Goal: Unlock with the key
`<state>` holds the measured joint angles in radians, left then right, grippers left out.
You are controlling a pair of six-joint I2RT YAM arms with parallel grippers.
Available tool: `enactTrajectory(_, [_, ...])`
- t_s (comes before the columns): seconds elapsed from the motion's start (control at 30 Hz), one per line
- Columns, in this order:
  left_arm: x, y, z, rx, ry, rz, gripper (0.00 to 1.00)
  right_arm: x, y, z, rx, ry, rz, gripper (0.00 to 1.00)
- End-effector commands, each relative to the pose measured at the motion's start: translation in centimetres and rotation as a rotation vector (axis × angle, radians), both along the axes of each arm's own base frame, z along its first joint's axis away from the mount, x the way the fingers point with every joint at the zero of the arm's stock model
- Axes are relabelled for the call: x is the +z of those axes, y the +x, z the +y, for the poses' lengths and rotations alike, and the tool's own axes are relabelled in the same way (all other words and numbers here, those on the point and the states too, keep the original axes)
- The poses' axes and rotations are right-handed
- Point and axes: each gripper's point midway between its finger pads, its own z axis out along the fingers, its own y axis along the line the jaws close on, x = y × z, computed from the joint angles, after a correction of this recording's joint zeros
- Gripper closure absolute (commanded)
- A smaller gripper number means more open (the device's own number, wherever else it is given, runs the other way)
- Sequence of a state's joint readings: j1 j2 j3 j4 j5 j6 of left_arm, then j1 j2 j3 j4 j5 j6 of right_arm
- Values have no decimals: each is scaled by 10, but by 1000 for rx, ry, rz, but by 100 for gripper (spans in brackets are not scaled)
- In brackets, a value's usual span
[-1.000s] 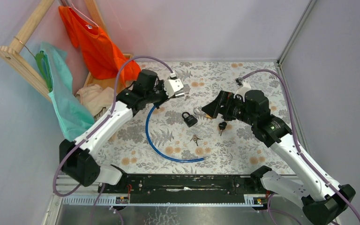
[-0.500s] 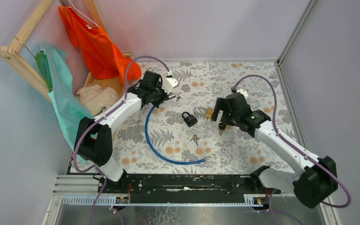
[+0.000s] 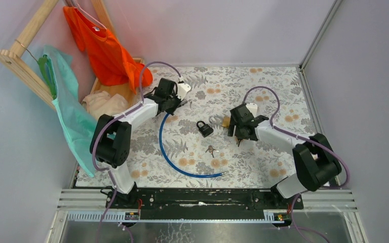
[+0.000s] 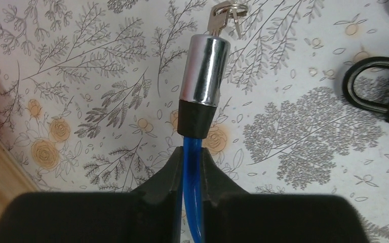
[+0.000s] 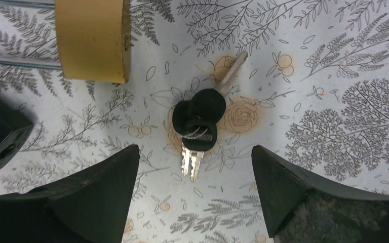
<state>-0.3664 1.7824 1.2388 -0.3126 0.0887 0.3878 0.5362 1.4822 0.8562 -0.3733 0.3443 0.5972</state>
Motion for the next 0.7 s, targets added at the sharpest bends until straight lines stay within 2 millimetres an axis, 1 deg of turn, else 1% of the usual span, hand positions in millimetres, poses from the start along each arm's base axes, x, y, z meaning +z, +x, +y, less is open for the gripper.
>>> enactTrajectory(0.0, [2,15,8,94,-22,-49,81,3,28,0,-24,-22,-77,15])
enactTrajectory(0.07, [0,13,13,122,-2,-20,73,-5,29,0,-20,-26,-61,17])
enactTrajectory(0.13, [2,10,15,132,3,-1,69,-11,30,0,-20,-24,-52,18])
enactTrajectory(0.17, [5,9,15,132,0,-4,65,-13,31,1,-19,-22,-54,18])
enactTrajectory(0.23, [14,5,15,118,-14,-18,51,-17,32,0,-21,-25,-48,18])
enactTrajectory(0.3, [26,0,13,105,-32,-33,32,-22,33,-2,-24,-26,-40,19])
enactTrajectory(0.33, [32,-2,12,99,-40,-34,28,-24,34,-3,-28,-26,-39,19])
enactTrajectory(0.37, [38,-5,10,91,-50,-27,19,-26,34,-5,-32,-25,-38,19])
enactTrajectory(0.4, [44,-7,9,90,-60,-26,16,-28,35,-6,-34,-25,-35,20])
enactTrajectory(0.53, [62,-16,4,74,-96,-9,12,-34,36,-10,-45,-29,-31,22])
enactTrajectory(0.6, [71,-21,1,58,-122,-5,3,-35,40,-11,-49,-29,-39,22])
enactTrajectory(0.63, [75,-23,-1,47,-133,-2,0,-33,43,-11,-50,-29,-45,24])
enactTrajectory(0.67, [80,-25,-4,39,-145,0,0,-31,45,-11,-51,-29,-50,25])
